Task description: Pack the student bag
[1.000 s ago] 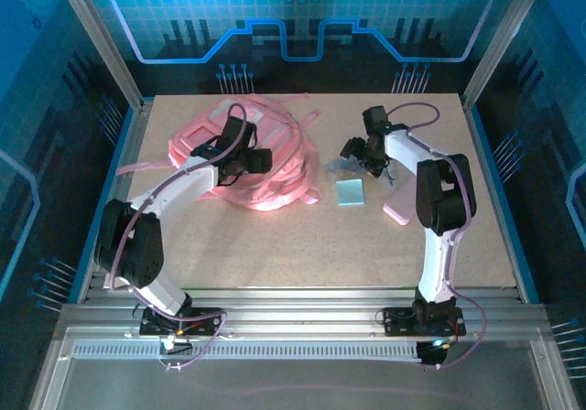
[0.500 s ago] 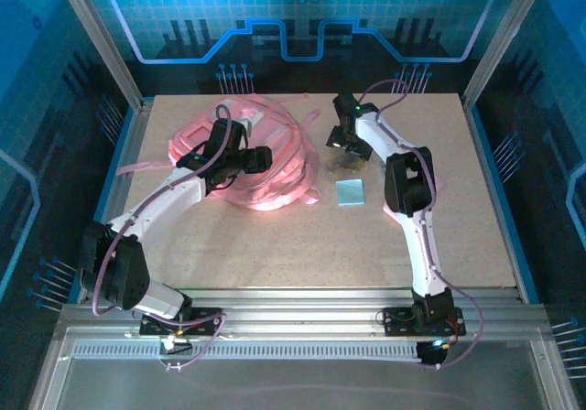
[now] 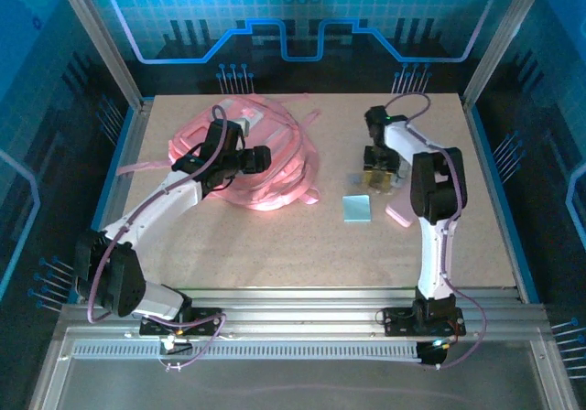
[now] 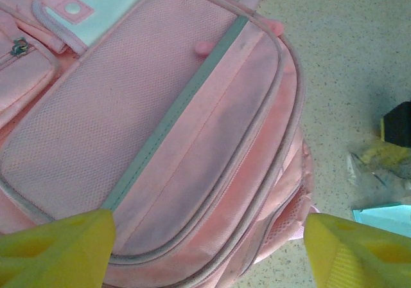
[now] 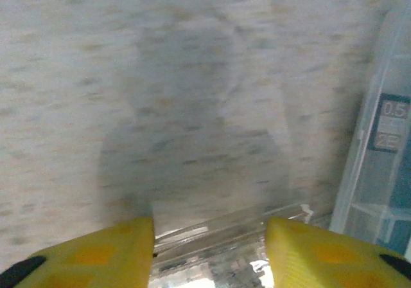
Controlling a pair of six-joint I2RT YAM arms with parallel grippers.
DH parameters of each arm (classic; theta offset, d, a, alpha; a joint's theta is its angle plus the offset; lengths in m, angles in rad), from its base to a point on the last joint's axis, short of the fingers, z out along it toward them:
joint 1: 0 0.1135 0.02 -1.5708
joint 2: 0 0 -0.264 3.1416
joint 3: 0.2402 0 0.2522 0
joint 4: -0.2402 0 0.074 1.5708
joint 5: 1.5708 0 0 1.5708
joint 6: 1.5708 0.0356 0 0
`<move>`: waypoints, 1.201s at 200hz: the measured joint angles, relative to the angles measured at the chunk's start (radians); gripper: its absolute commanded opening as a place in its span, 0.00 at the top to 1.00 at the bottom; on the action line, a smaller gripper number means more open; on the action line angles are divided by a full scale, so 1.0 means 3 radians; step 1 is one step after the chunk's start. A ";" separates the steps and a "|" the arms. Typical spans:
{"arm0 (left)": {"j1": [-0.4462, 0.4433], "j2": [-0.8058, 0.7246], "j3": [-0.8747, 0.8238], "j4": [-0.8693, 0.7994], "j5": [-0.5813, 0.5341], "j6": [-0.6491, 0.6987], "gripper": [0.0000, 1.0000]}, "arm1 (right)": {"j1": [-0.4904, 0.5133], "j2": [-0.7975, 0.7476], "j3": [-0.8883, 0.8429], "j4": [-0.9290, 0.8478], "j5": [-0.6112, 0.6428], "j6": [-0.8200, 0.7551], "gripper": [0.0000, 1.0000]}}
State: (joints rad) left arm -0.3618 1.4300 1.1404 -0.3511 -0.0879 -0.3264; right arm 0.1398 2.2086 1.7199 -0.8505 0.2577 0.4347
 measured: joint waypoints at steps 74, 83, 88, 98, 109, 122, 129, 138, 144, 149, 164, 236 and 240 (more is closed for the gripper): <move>0.0000 -0.0010 0.0000 0.0071 0.0061 -0.0128 0.22 | -0.0155 -0.0971 -0.0882 0.0168 -0.0712 0.0445 0.03; 0.0000 -0.0014 0.0000 0.0083 0.0062 -0.0128 0.22 | -0.0148 -0.1105 -0.1021 0.0239 -0.0806 0.0561 0.03; 0.0000 -0.0015 0.0000 0.0093 0.0061 -0.0128 0.22 | -0.0140 -0.1166 -0.1096 0.0268 -0.0851 0.0609 0.01; 0.0000 -0.0015 0.0000 0.0113 0.0061 -0.0128 0.21 | -0.0126 -0.1231 -0.1207 0.0328 -0.0923 0.0703 0.00; 0.0000 -0.0015 0.0000 0.0134 0.0061 -0.0127 0.21 | -0.0103 -0.1254 -0.1320 0.0393 -0.0983 0.0781 0.00; 0.0000 -0.0015 0.0000 0.0155 0.0061 -0.0126 0.20 | -0.0089 -0.1245 -0.1439 0.0462 -0.1041 0.0871 0.00; 0.0000 -0.0015 0.0000 0.0156 0.0061 -0.0125 0.20 | -0.0092 -0.1236 -0.1494 0.0497 -0.1078 0.0917 0.00; 0.0000 -0.0015 0.0000 0.0163 0.0061 -0.0122 0.20 | -0.0102 -0.1212 -0.1550 0.0556 -0.1123 0.0983 0.00; 0.0000 -0.0015 0.0000 0.0167 0.0061 -0.0116 0.20 | -0.0114 -0.1181 -0.1568 0.0591 -0.1150 0.1025 0.00; 0.0000 -0.0015 -0.0001 0.0168 0.0061 -0.0114 0.20 | -0.0123 -0.1147 -0.1569 0.0619 -0.1164 0.1054 0.00; 0.0000 -0.0022 -0.0013 0.0172 0.0060 -0.0114 0.20 | -0.0146 -0.1034 -0.1553 0.0701 -0.1166 0.1124 0.00; 0.0000 -0.0086 -0.0131 0.0206 0.0057 -0.0114 0.19 | -0.0220 -0.0336 -0.0498 0.0409 -0.0816 0.1233 0.00; 0.0000 -0.0089 -0.0131 0.0206 0.0057 -0.0114 0.19 | -0.0221 -0.0294 -0.0431 0.0375 -0.0793 0.1233 0.00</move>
State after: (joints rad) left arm -0.3618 1.4033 1.1011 -0.2893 -0.0708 -0.3607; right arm 0.0734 2.1204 1.5906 -0.7380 0.0196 0.8047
